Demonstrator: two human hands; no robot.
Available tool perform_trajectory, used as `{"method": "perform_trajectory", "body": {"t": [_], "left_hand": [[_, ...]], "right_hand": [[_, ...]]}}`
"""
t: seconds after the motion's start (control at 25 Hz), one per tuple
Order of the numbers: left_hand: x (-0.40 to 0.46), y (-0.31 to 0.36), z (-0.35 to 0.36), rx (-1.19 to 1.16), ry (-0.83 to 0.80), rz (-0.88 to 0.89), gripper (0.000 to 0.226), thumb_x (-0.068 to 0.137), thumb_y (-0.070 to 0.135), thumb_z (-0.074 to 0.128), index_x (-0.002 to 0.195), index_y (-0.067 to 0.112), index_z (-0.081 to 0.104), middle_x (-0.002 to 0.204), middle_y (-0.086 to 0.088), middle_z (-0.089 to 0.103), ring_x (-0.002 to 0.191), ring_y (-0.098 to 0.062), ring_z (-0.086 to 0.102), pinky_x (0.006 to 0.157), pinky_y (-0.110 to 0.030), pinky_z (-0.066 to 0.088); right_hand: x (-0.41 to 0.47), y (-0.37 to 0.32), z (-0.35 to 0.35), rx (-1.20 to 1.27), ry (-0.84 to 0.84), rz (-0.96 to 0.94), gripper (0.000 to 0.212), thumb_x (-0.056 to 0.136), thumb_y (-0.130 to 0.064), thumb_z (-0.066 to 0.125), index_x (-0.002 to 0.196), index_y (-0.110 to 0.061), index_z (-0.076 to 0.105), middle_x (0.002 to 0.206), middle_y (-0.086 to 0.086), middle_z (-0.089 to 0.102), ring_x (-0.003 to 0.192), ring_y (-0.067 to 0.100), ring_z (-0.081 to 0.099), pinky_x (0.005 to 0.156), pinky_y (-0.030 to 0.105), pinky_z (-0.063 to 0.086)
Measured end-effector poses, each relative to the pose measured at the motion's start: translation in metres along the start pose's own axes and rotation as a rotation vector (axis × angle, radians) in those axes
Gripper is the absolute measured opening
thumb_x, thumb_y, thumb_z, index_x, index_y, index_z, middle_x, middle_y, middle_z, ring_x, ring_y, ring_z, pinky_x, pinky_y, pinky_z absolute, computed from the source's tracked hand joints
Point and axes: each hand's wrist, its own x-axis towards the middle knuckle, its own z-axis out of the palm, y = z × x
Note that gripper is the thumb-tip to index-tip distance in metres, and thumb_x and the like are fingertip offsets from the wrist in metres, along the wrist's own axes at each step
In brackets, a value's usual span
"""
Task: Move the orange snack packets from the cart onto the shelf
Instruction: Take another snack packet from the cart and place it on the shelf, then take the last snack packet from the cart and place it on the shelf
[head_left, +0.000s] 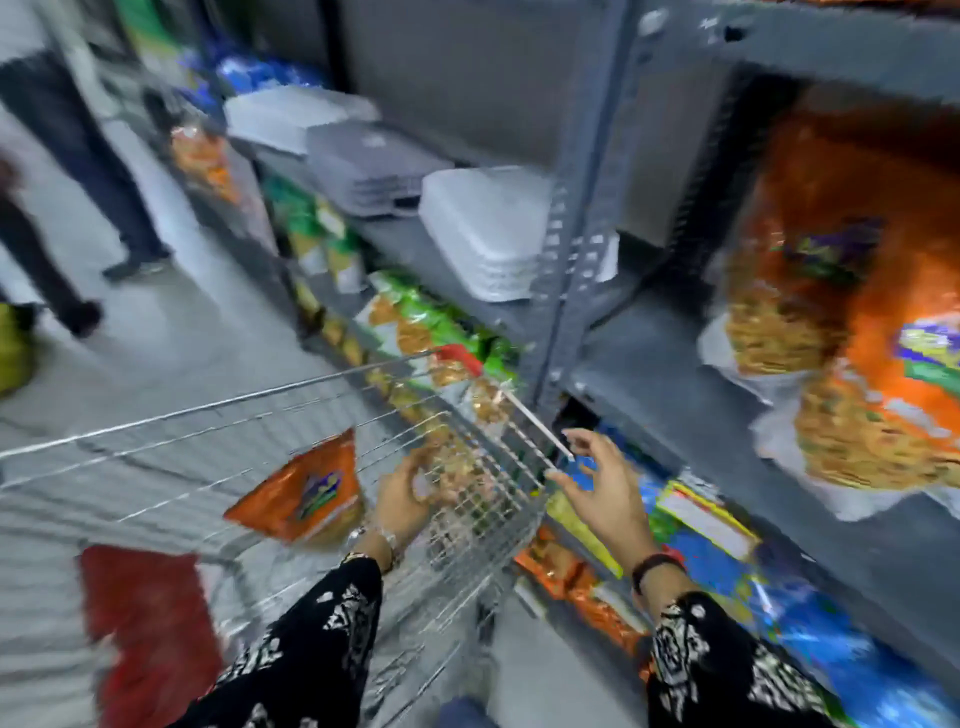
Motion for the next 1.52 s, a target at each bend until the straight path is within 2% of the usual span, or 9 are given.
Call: {"method": "perform_trajectory", "body": {"t": [0.16,0.24,0.48,0.6,0.76,0.92,1.08,1.24,1.52], "left_hand": [[-0.024,-0.086,-0.069,-0.004,0.227,-0.286,0.062,0.069,0.001,0.071,0.124,0.001,0.042,0.13,-0.021,0.049,0.121,-0.033,0.046,0.104,-0.043,0.037],[-0.029,-0.12,-0.084,-0.027,0.293,-0.406,0.064,0.066,0.001,0.073,0.123,-0.001,0.043,0.129,-0.024,0.05,0.119,-0.034,0.047,0.103,-0.045,0.038],[0.008,-0.213,-0.108,-0.05,0.282,-0.619,0.081,0.061,0.009,0.079,0.127,-0.001,0.033,0.134,-0.02,0.044,0.123,-0.032,0.043,0.096,-0.034,0.039],[0.029,-0.245,-0.111,-0.098,0.273,-0.635,0.088,0.058,0.002,0.079,0.13,0.002,0.028,0.134,-0.019,0.043,0.118,-0.025,0.043,0.088,-0.025,0.039],[0.057,-0.273,-0.103,-0.017,0.262,-0.599,0.078,0.054,0.007,0.083,0.119,0.004,0.041,0.125,-0.018,0.049,0.115,-0.031,0.046,0.093,-0.037,0.04],[0.073,-0.278,-0.091,-0.133,0.414,-0.61,0.061,0.059,-0.004,0.076,0.112,0.002,0.048,0.119,-0.022,0.056,0.11,-0.032,0.051,0.088,-0.034,0.041],[0.078,-0.261,-0.094,-0.143,0.426,-0.592,0.056,0.06,-0.008,0.074,0.111,0.0,0.05,0.115,-0.025,0.06,0.104,-0.038,0.057,0.09,-0.054,0.048],[0.07,-0.21,-0.096,-0.041,0.324,-0.488,0.061,0.059,0.001,0.077,0.113,0.008,0.05,0.101,-0.004,0.06,0.091,-0.018,0.053,0.078,-0.028,0.042],[0.052,-0.061,-0.083,-0.159,0.094,-0.167,0.057,0.061,-0.008,0.073,0.104,0.019,0.047,0.1,0.0,0.058,0.08,-0.008,0.058,0.065,-0.014,0.051]], "right_hand": [[0.033,-0.023,0.101,-0.012,-0.395,-0.007,0.05,0.073,-0.017,0.071,0.118,-0.011,0.049,0.126,0.013,0.052,0.118,0.026,0.048,0.099,0.04,0.041],[0.046,-0.019,0.149,-0.081,-0.554,-0.017,0.057,0.074,-0.018,0.07,0.125,-0.01,0.044,0.136,0.013,0.044,0.126,0.025,0.04,0.102,0.032,0.033],[0.085,0.015,0.278,-0.186,-0.868,0.071,0.078,0.07,-0.012,0.074,0.134,-0.006,0.03,0.145,0.014,0.031,0.133,0.024,0.03,0.103,0.022,0.023],[0.098,0.035,0.324,-0.159,-0.968,0.153,0.098,0.067,-0.01,0.077,0.139,-0.006,0.011,0.151,0.015,0.015,0.138,0.026,0.018,0.113,0.034,0.02],[0.113,0.061,0.37,-0.159,-0.992,0.126,0.098,0.056,-0.005,0.082,0.135,-0.006,0.025,0.142,0.015,0.034,0.13,0.027,0.033,0.099,0.026,0.03],[0.113,0.063,0.385,-0.159,-0.967,0.144,0.048,0.066,-0.006,0.073,0.11,-0.01,0.053,0.118,0.016,0.06,0.104,0.022,0.054,0.085,0.03,0.043],[0.105,0.048,0.365,-0.088,-0.899,0.193,0.042,0.067,-0.005,0.074,0.106,-0.01,0.057,0.109,0.011,0.066,0.102,0.02,0.059,0.096,0.038,0.045],[0.102,0.034,0.311,-0.061,-0.865,0.189,0.048,0.066,-0.009,0.076,0.11,-0.012,0.056,0.113,0.01,0.066,0.108,0.024,0.058,0.097,0.037,0.042],[0.091,-0.02,0.152,0.031,-0.601,0.118,0.062,0.061,-0.025,0.08,0.114,-0.021,0.048,0.116,0.003,0.063,0.105,0.016,0.057,0.095,0.039,0.045]]}}
